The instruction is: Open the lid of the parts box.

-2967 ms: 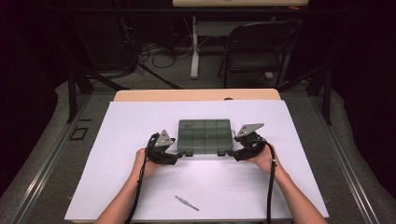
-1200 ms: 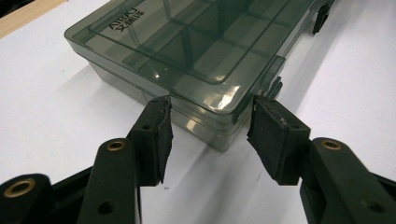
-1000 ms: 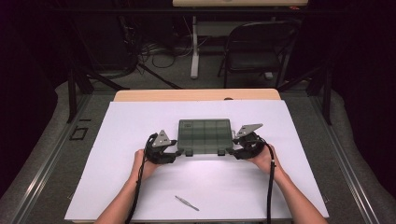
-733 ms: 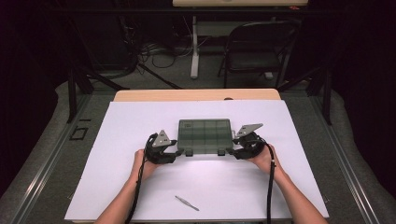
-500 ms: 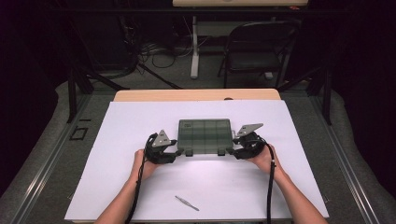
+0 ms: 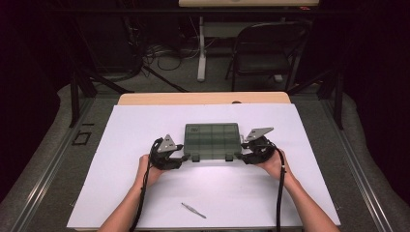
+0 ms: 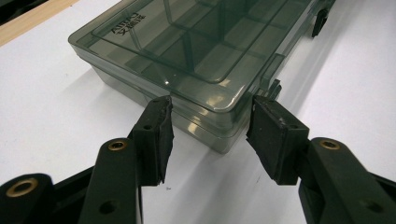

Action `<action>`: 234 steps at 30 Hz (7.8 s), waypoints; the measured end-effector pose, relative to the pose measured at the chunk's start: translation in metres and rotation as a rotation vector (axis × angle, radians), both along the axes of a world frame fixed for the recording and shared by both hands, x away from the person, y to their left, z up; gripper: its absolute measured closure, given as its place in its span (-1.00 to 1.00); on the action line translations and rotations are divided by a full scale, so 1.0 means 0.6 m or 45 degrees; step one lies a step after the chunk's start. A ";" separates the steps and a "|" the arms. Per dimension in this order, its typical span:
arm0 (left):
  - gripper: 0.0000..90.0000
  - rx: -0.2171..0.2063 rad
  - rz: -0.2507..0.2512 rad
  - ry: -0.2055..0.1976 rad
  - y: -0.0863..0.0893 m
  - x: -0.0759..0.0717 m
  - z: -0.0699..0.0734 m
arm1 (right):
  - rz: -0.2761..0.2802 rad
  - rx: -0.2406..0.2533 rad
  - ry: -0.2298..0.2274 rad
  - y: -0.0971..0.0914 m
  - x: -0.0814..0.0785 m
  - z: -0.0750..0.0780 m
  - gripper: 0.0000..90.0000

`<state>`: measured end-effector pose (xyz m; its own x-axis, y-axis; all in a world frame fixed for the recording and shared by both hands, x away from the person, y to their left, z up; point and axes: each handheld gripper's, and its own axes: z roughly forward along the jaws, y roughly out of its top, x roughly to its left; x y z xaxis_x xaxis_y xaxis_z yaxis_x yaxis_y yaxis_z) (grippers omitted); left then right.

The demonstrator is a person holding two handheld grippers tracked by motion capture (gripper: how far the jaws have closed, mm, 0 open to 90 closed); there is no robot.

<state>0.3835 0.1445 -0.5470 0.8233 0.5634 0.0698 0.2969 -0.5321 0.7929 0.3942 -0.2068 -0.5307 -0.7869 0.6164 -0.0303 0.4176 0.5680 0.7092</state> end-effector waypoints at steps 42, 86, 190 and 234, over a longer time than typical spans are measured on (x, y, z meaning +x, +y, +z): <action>0.00 0.051 0.059 -0.180 -0.018 -0.016 0.011 | -0.020 0.048 -0.013 -0.003 0.000 0.006 0.19; 0.16 0.021 0.136 -0.365 -0.025 -0.025 0.013 | -0.070 0.021 -0.308 0.006 -0.020 0.020 0.16; 0.64 -0.092 0.118 -0.315 -0.003 0.063 0.100 | -0.273 0.150 -0.318 0.010 0.042 0.080 0.65; 0.75 -0.101 0.153 -0.250 -0.004 0.118 0.110 | -0.370 0.144 -0.279 0.019 0.089 0.094 0.78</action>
<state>0.4546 0.1420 -0.4807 0.7248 0.6667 0.1734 0.1907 -0.4360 0.8795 0.4476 -0.1953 -0.4741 -0.5611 0.8220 -0.0973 0.3810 0.3609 0.8512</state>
